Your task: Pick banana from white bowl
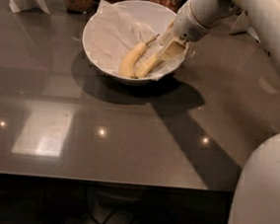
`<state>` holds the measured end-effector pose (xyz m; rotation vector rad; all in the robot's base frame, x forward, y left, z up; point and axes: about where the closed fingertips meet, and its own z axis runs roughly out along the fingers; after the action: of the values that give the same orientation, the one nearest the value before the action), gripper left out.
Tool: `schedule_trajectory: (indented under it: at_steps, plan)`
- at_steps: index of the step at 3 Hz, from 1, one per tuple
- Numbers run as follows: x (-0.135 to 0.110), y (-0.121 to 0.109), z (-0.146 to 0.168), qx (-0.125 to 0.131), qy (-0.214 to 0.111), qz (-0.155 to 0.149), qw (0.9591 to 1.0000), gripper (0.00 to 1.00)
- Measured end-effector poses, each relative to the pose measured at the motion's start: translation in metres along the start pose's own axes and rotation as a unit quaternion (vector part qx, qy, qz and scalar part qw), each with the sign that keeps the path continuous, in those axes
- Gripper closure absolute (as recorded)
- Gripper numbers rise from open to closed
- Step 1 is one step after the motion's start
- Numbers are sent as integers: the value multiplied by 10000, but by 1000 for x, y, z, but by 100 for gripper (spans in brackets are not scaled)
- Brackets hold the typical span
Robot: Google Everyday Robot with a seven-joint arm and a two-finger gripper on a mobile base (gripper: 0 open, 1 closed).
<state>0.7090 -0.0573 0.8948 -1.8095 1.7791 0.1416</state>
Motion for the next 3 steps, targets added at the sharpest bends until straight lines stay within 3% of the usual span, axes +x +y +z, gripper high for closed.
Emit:
schedule_trajectory:
  at_steps: [2, 3]
  plan:
    - [4, -5, 20, -167, 28, -51, 9998, 39]
    - [5, -5, 30, -336, 124, -198, 9992, 37]
